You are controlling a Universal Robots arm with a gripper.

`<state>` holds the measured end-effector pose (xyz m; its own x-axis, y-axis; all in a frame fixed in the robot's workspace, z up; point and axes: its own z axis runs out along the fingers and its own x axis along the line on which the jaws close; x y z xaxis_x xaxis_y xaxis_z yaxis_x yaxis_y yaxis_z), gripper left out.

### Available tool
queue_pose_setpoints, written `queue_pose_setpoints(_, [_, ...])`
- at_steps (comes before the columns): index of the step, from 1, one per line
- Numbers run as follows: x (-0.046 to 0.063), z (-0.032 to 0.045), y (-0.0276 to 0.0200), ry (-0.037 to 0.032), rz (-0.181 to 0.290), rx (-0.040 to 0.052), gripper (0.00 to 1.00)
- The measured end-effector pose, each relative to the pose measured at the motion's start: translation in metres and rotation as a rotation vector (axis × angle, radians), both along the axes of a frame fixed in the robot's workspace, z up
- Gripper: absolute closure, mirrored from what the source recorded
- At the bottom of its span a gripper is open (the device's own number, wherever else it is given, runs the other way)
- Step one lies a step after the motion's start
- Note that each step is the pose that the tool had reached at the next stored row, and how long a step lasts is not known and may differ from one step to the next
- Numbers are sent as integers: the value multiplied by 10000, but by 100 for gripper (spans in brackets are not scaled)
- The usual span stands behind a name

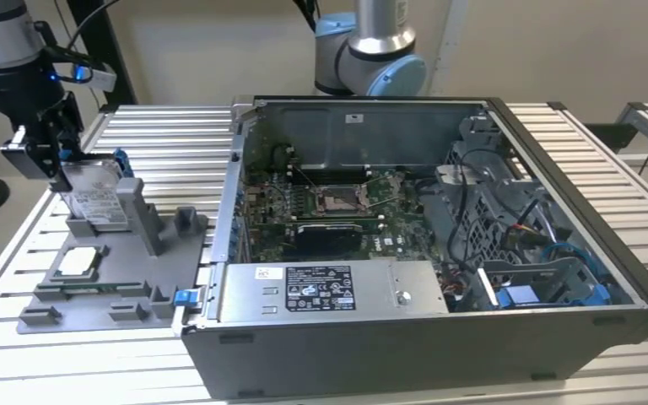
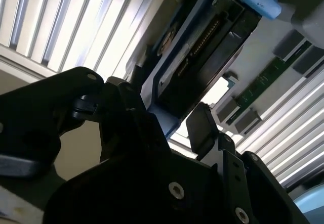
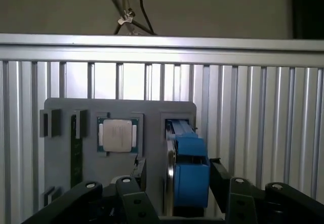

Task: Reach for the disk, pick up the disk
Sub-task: 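Pick up the disk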

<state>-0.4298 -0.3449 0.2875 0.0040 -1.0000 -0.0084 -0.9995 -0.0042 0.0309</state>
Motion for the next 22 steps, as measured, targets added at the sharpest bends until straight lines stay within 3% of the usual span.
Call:
queue_pose_setpoints(11, [0, -199, 4, -29, 47, 2, 0])
queue_pose_setpoints(22, [0, -234, 39, -71, 50, 65, 0])
